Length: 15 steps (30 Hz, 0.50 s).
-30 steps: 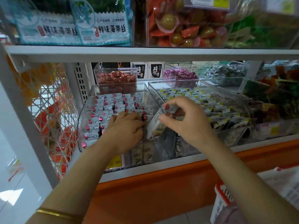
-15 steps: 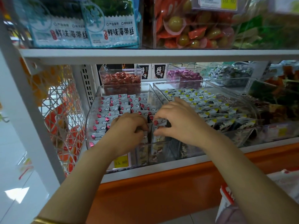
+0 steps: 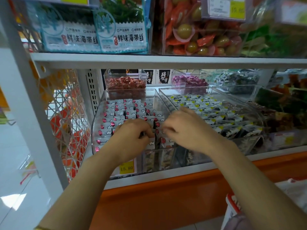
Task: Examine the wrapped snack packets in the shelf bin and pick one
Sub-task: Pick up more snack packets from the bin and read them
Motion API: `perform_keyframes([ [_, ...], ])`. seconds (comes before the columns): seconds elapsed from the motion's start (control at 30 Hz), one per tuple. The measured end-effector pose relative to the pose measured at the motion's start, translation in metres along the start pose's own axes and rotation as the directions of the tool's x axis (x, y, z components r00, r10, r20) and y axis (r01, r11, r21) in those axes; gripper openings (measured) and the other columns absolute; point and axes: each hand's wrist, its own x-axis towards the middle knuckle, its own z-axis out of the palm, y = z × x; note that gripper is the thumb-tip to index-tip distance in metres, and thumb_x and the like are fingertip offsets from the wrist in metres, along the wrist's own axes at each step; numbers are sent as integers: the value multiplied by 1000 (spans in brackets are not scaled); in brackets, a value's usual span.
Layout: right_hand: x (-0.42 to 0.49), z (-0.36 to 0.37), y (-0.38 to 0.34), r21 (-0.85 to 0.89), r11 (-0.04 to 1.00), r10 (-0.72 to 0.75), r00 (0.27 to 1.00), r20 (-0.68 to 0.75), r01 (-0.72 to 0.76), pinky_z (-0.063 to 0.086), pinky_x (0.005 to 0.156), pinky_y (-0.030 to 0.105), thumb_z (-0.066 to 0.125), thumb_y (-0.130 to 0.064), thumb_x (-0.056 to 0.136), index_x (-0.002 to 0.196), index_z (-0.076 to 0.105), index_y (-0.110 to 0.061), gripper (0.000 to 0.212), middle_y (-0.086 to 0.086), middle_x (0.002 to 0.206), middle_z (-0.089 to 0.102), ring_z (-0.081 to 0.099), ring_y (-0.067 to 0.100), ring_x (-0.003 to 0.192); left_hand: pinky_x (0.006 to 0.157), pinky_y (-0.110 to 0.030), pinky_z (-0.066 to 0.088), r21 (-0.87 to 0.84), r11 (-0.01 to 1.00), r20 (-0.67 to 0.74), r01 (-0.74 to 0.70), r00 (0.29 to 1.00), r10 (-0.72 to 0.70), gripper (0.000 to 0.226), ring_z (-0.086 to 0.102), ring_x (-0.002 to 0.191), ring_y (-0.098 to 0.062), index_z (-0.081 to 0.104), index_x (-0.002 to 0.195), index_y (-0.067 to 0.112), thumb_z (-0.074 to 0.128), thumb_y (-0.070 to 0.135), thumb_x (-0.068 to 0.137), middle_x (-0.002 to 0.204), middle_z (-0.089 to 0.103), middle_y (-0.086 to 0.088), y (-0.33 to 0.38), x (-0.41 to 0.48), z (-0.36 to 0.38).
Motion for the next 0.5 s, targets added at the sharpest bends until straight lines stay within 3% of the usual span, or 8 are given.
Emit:
perform_keyframes([
  [0.07,11,-7,4,46,998,39,991,-129,-33,31,105,39,53,-23,92,99,69,-26,18,-5,100,68,53,15,103,102,-43,36,-5,1000,3,6,1000,-6,24,48,115,-16,67,93,21,50,6,84,116,59,4,0,0,-1],
  [0.13,20,-6,5,-11,999,39,994,-98,-40,32,101,37,59,-28,89,106,68,-25,20,-3,107,65,50,17,108,99,-41,39,-20,1000,-5,8,1000,-8,23,49,112,-16,66,93,21,51,6,84,114,58,4,0,0,-1],
  [0.23,25,8,-1,-127,992,26,999,46,-20,26,104,42,64,-33,84,97,67,-19,20,3,101,56,44,21,112,90,-36,43,-41,999,-24,-2,1000,1,21,52,101,-16,65,91,21,52,5,84,108,59,3,-1,-1,0],
  [0.37,23,11,4,-13,999,32,998,-47,-33,23,105,38,67,-26,82,83,64,-22,5,-5,86,50,46,18,104,91,-37,44,-22,1000,-23,-12,1000,11,24,52,101,-16,66,104,18,52,8,86,108,59,2,-2,0,-1],
  [0.5,19,14,5,60,998,43,989,-138,-35,22,87,24,62,-23,86,84,59,-21,5,-1,93,57,47,18,100,100,-40,36,97,993,22,-61,998,59,30,49,111,-16,61,117,25,47,20,92,115,61,8,-3,0,3],
])
